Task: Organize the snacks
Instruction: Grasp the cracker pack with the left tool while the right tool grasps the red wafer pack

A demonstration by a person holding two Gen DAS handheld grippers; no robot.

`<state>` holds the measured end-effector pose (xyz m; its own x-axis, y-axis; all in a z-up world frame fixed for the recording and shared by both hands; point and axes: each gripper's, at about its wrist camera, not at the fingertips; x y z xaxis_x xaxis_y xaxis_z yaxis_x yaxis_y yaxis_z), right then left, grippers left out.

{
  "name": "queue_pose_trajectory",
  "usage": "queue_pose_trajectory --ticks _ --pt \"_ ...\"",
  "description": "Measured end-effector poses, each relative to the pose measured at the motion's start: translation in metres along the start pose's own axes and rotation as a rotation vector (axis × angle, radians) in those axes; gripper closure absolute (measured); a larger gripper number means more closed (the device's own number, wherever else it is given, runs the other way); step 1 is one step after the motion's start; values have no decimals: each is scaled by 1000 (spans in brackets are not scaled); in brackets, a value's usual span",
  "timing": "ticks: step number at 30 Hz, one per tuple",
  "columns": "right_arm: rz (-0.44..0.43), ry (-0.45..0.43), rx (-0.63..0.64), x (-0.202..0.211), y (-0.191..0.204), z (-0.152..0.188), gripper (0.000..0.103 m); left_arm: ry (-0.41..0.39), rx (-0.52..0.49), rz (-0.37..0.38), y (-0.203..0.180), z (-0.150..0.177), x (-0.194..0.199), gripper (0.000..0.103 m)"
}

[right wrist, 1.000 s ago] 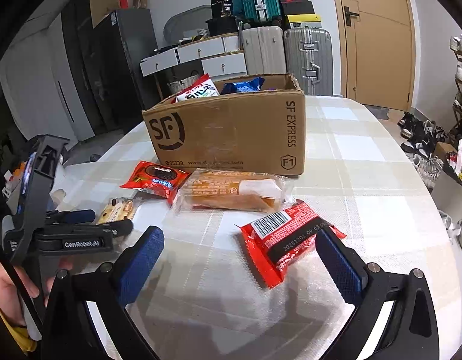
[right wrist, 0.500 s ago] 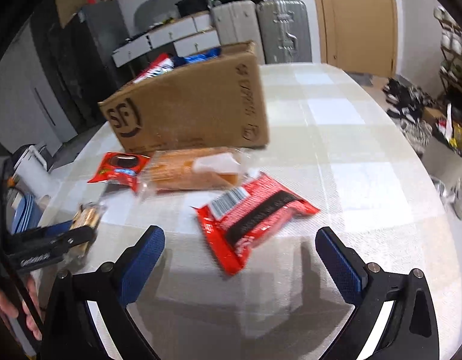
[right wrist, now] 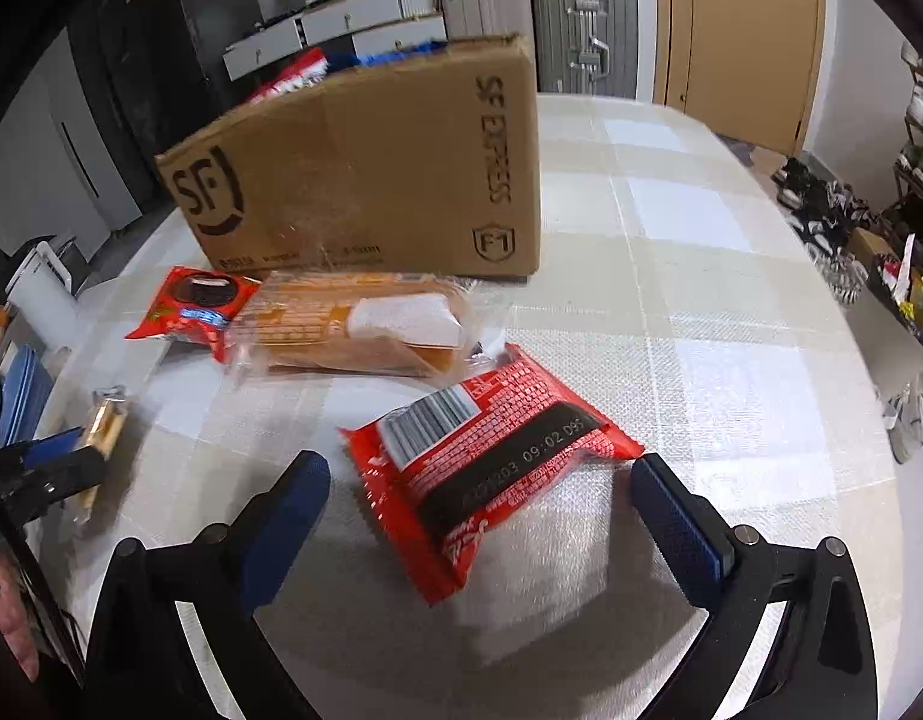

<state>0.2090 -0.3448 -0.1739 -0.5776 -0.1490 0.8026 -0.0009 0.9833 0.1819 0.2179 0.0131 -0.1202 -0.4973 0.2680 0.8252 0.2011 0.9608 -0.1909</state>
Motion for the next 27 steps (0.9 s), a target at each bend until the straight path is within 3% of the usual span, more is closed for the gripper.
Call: queue_pose_trajectory --ticks 4,8,14,16,17,27 --pt "40 -1 53 -7 6 -4 4 7 8 2 1 -1 -1 48" --pt "51 -4 95 -4 8 -3 28 14 6 -1 0 -1 -4 47" --pt "32 -11 115 2 3 5 36 19 1 -5 -3 -2 -9 47" --pt "30 -15 109 5 1 6 43 17 -2 -6 -4 -2 -8 47" --pt "32 -17 100 7 0 7 55 16 -3 -5 -4 -2 -7 47" --pt "0 7 57 17 -5 13 56 6 8 0 -2 0 -2 47"
Point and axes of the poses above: each gripper's, at about its wrist camera, not at the fingertips, and x roughly against the way its jaws point, y to its left, z to its underside, and after that the axes turned 6 degrees about -x, right-handed
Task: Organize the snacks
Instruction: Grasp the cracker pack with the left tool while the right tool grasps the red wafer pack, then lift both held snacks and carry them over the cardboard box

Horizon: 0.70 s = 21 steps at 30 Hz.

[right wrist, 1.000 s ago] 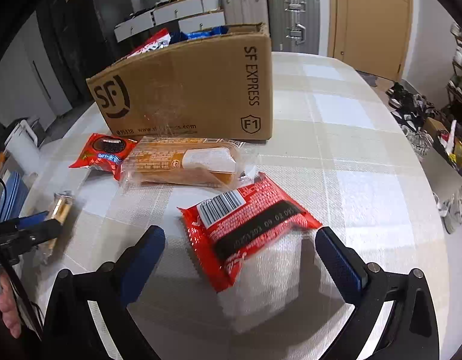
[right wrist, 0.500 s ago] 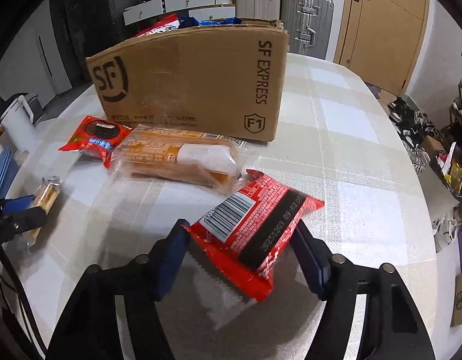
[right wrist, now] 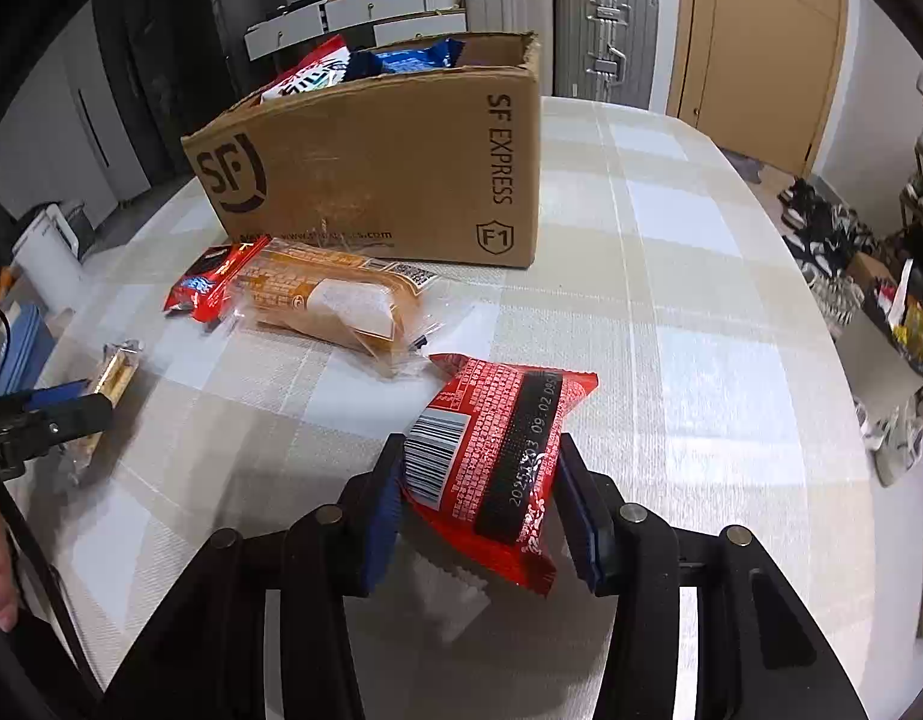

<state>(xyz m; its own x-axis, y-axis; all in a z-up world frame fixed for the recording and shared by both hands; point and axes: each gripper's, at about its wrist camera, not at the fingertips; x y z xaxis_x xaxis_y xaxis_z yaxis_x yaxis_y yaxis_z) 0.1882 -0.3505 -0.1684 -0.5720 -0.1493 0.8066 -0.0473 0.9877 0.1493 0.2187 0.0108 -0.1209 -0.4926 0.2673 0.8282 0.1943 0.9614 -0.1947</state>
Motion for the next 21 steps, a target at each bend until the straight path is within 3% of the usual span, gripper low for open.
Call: queue_pose_trajectory --ticks 7,12,18,21 --pt "-29 -9 -68 17 -9 12 56 -19 -8 3 -3 1 8 47" --pt "-91 -95 -89 50 0 21 56 -56 -39 -6 -15 5 25 47" --pt "-202 -203 -36 96 33 36 56 -132 -99 -49 -35 18 55 47" --pt "-301 -205 -33 110 48 49 56 -182 -130 -72 -46 27 74 47"
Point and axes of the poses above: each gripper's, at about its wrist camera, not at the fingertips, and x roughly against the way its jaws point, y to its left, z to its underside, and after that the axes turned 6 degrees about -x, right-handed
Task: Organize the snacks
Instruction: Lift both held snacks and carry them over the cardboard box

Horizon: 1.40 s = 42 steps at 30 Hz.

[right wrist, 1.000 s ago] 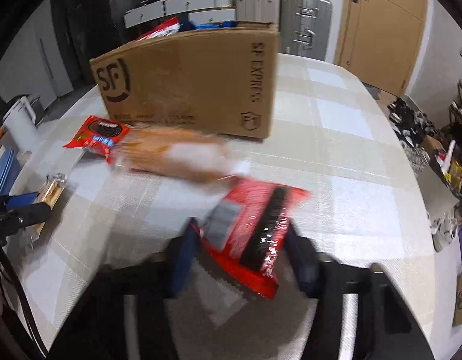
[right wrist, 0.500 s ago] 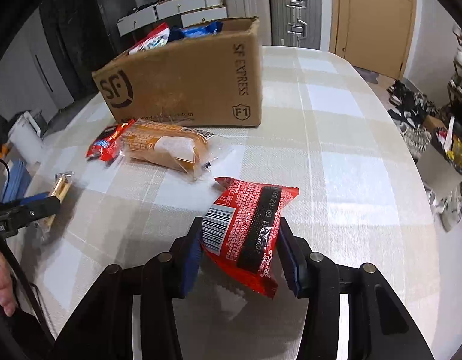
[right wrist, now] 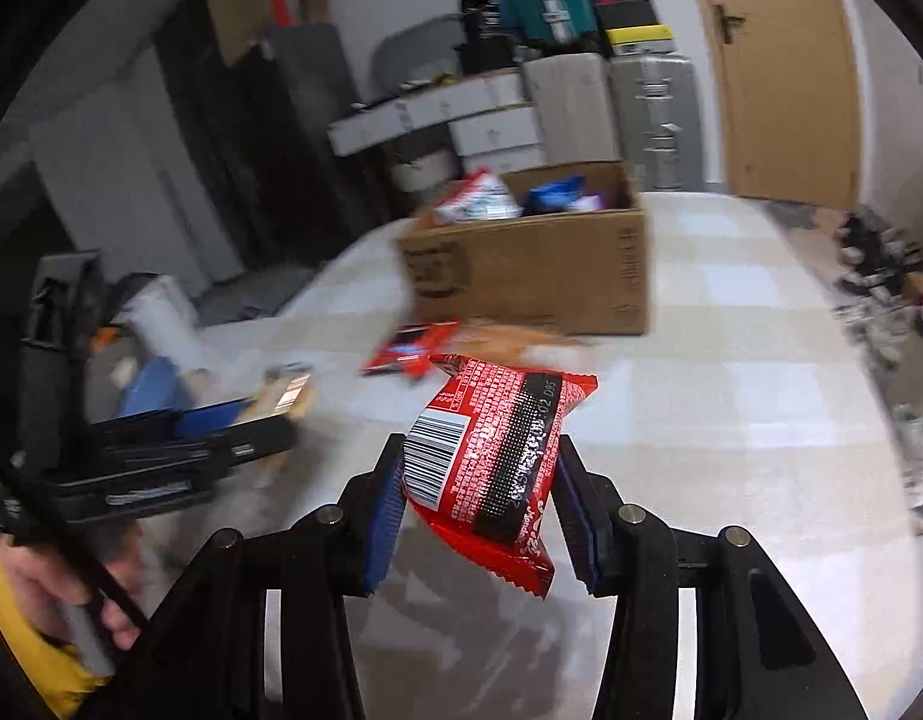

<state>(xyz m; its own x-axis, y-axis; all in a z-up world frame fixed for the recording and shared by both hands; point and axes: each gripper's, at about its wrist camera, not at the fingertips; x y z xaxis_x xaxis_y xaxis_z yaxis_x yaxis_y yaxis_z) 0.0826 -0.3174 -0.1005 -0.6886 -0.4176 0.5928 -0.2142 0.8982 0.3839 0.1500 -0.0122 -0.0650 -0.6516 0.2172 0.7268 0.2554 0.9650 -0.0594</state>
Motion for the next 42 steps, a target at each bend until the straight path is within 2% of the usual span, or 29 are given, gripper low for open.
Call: queue_pose_trajectory --ticks 4,9,13,20,26,34,42 --pt "-51 -1 23 12 23 14 56 -45 -40 -31 -15 3 26 47" --pt "-64 -68 55 37 44 22 56 -86 -38 -42 -26 8 58 47" --pt "-68 -126 87 64 58 23 56 -162 -37 -94 -27 6 102 47" --pt "-90 -210 147 105 81 11 56 -265 -18 -88 -31 -2 173 47" --pt "-106 -248 129 122 89 0 56 -313 -40 -69 -41 -7 209 47" --pt "-89 -251 122 117 84 -17 56 -295 -43 -46 -38 -25 203 47" --pt "-65 -240 130 94 72 -47 56 -237 -18 -28 -20 -59 141 47"
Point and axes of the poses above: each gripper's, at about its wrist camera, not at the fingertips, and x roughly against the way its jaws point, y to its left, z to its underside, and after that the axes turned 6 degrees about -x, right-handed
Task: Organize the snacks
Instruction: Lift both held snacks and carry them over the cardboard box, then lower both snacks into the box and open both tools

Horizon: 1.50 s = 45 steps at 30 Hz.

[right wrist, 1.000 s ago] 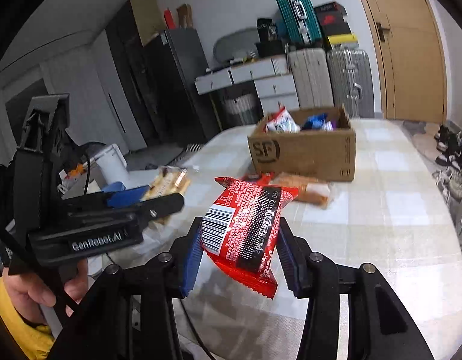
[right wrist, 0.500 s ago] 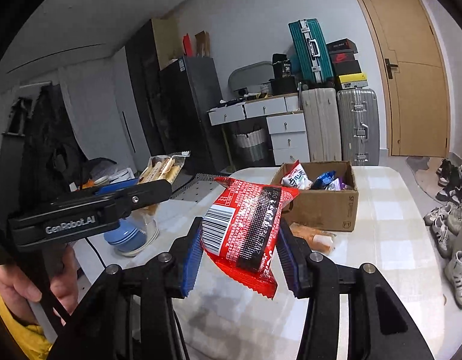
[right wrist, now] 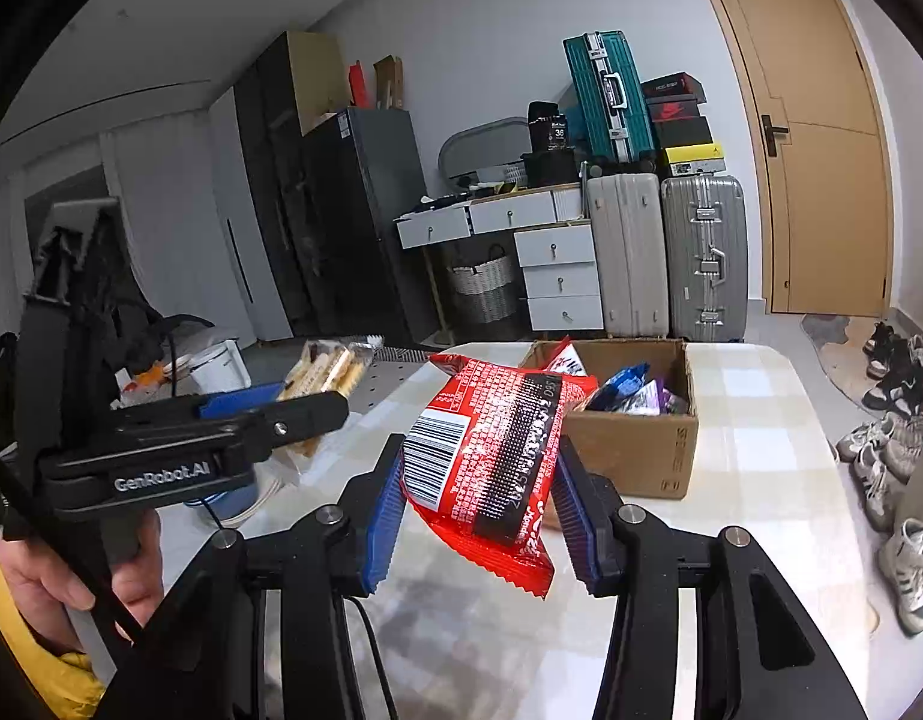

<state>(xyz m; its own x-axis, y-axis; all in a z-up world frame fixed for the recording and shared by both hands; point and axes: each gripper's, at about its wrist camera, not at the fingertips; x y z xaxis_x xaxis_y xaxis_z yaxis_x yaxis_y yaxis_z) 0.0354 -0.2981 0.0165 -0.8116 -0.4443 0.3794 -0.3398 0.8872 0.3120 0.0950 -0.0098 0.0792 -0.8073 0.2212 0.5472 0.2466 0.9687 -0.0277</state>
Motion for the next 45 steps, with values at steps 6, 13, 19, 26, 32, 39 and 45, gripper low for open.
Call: queue_pose_trajectory --ticks 6,13,19,26,32,39,45 --pt "17 11 -5 -31 -18 -16 56 48 24 17 12 -16 -67 47" --pt "30 -4 -16 -65 -43 -42 56 78 23 50 23 -55 -143 47" --pt "72 23 2 -107 -65 -67 56 129 41 71 34 -92 -215 47" --pt "115 70 18 -163 -93 -90 56 203 -8 79 26 -120 -296 47" --pt "136 112 29 -206 -113 -95 56 239 -39 110 13 -130 -352 47" --pt "167 143 44 -234 -134 -86 56 282 -57 118 5 -127 -410 47" --pt "178 159 34 -246 -146 -80 56 290 -65 130 0 -129 -445 47"
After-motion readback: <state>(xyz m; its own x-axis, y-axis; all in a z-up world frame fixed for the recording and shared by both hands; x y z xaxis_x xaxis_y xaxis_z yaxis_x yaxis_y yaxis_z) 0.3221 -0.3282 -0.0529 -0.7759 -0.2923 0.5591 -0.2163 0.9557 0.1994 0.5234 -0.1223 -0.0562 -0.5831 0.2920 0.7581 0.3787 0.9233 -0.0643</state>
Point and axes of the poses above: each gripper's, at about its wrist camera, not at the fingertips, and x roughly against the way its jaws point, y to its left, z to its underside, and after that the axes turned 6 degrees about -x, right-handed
